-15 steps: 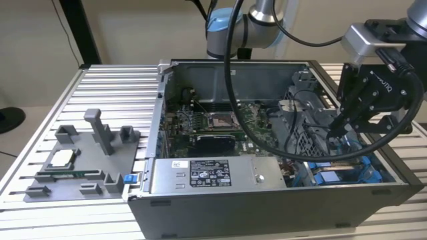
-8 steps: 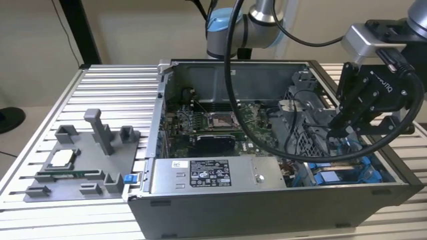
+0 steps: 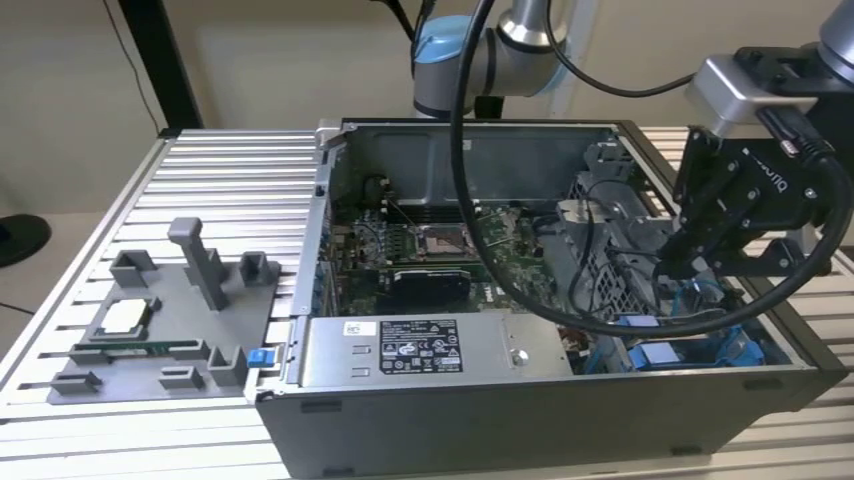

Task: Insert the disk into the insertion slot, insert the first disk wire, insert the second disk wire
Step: 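Insert the first disk wire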

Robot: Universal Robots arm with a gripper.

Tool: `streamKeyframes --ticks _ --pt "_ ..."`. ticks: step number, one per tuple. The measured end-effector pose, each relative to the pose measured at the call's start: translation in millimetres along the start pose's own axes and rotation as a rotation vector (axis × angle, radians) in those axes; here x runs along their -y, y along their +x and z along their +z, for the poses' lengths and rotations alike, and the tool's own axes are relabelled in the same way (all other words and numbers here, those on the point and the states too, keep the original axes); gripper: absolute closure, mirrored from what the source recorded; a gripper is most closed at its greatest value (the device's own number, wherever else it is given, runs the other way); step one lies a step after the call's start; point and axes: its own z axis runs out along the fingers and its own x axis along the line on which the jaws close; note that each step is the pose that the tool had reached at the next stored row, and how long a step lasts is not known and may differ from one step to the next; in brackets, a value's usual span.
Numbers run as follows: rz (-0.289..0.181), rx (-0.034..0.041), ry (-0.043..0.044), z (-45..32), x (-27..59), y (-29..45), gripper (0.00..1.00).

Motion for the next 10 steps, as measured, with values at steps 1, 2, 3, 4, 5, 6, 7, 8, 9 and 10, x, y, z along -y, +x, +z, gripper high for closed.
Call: streamKeyframes --ticks 1,2,3,4,5,6,7,8,9,10 --pt "-0.001 0.0061 0.0001 0.7 0.1 0.1 0.0" --pt "-0.002 0.0128 0.0002 1.3 0.1 0.2 0.0" --pt "-0.003 0.0191 0.0002 2.1 0.2 0.4 0.0" --pt "-0.003 0.0242 0.0002 2.7 0.3 0.5 0.0" --pt "-0.004 0.0291 0.0002 3.4 0.3 0.6 0.0" --pt "-0.004 0.0328 0.0002 3.8 0.3 0.7 0.0" --pt "-0.004 0.0362 0.0002 4.2 0.4 0.7 0.0" --pt "-0.005 0.0398 0.0002 4.4 0.4 0.8 0.0" --pt "-0.005 0.0439 0.0002 4.6 0.4 0.8 0.0" --pt "-0.005 0.0481 0.0002 4.6 0.4 0.8 0.0"
